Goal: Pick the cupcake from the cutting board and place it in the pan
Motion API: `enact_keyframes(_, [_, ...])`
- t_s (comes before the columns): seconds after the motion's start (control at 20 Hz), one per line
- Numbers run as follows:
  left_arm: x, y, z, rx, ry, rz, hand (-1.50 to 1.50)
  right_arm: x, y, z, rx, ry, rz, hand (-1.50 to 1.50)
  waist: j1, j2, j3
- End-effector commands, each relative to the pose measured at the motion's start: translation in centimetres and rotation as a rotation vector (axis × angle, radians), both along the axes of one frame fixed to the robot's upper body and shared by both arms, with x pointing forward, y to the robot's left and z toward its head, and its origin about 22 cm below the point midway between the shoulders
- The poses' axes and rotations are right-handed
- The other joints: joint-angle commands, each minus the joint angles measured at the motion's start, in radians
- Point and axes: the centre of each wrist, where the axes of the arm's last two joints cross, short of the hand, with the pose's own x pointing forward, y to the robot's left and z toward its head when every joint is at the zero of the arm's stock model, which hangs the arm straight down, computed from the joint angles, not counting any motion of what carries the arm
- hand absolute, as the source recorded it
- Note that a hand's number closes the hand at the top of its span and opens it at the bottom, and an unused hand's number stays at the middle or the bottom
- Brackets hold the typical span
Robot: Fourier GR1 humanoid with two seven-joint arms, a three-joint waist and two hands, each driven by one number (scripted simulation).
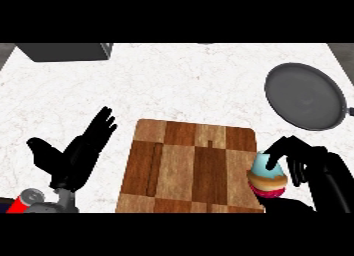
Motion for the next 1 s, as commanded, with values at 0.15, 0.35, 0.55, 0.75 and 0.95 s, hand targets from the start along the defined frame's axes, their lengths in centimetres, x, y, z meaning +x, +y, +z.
enact_keyframes(0.15, [-1.3, -1.0, 1.3, 0.004, 0.006, -0.035, 0.00, 2.4, -8.5, -2.1, 0.041, -0.017, -0.098, 1.50, 0.040, 0.002, -0.002])
enact_keyframes(0.35, [-0.3, -1.4, 0.1, 0.000, 0.002, -0.038, 0.00, 6.0, -10.5, -5.5, -0.046, -0.063, -0.135, 1.50, 0.045, 0.005, -0.002])
enact_keyframes(0.55, [0.9, -2.0, -0.9, 0.006, 0.003, -0.063, 0.00, 9.7, -10.9, -8.1, -0.044, -0.129, -0.193, 1.50, 0.052, 0.009, -0.002])
enact_keyframes(0.75, [1.1, -1.9, -0.6, 0.000, -0.013, -0.067, 0.00, 14.0, -12.6, -6.3, -0.014, -0.223, -0.326, 1.50, 0.063, 0.012, -0.002])
enact_keyframes(0.95, [1.4, -1.7, 0.5, 0.011, 0.015, -0.082, 0.00, 15.8, -15.0, -8.2, 0.027, -0.250, -0.402, 1.50, 0.067, 0.012, -0.001])
